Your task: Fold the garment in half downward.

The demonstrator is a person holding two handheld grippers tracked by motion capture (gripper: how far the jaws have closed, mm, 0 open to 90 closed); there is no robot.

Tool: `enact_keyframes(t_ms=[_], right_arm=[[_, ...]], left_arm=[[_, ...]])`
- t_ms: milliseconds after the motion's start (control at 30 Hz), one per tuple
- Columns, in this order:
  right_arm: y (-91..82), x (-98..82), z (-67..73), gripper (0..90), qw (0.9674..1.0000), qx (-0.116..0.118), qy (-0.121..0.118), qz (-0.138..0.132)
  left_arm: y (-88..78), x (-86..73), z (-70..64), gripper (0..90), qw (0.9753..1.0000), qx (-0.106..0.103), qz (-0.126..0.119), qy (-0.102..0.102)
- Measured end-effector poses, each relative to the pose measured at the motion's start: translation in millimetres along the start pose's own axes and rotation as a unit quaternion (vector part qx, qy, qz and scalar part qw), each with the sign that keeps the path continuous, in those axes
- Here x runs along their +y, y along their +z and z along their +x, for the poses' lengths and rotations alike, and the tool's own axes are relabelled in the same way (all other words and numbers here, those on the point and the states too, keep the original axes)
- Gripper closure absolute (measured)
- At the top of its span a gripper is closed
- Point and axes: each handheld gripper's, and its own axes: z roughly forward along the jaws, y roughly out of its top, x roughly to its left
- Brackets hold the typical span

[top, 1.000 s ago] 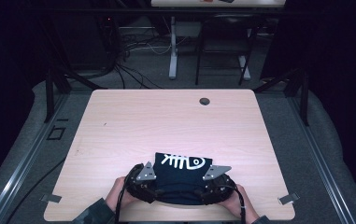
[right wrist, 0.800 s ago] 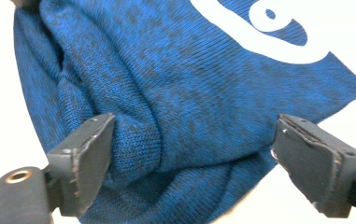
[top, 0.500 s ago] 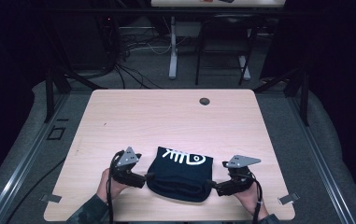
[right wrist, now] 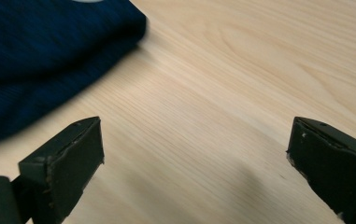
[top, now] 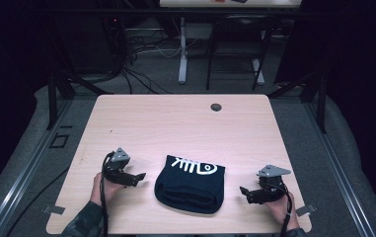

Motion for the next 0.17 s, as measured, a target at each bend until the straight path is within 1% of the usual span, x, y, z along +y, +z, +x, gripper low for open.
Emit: enact_keyframes(t_ms=[33,67,100,133,167], right_arm=[[2.9,-2.0,-1.2,2.2,1.0000,-0.001,-0.002,0.003],[6.6,-4.7,-2.2,1.4,0.9999,-0.003,-0.007,0.015],[10.5,-6.8,-3.0,0.0,0.9997,-0.006,-0.008,0.020],[11.2,-8.0,-4.6,0.0,0.9999,0.002,-0.003,0.017],[13.3,-10.1,-7.5,0.0,0.9999,0.009,0.005,0.007]], left_arm=[[3.4,-2.0,2.9,6.1,0.9999,0.003,0.011,-0.004],[5.1,-3.3,4.2,4.9,0.9999,0.006,0.013,-0.003],[5.5,-3.8,4.9,3.5,0.9999,0.010,0.011,-0.002],[5.8,-3.8,5.7,3.9,0.9999,0.014,0.009,-0.003],[6.2,-4.2,5.9,3.9,0.9999,0.015,0.007,-0.004]])
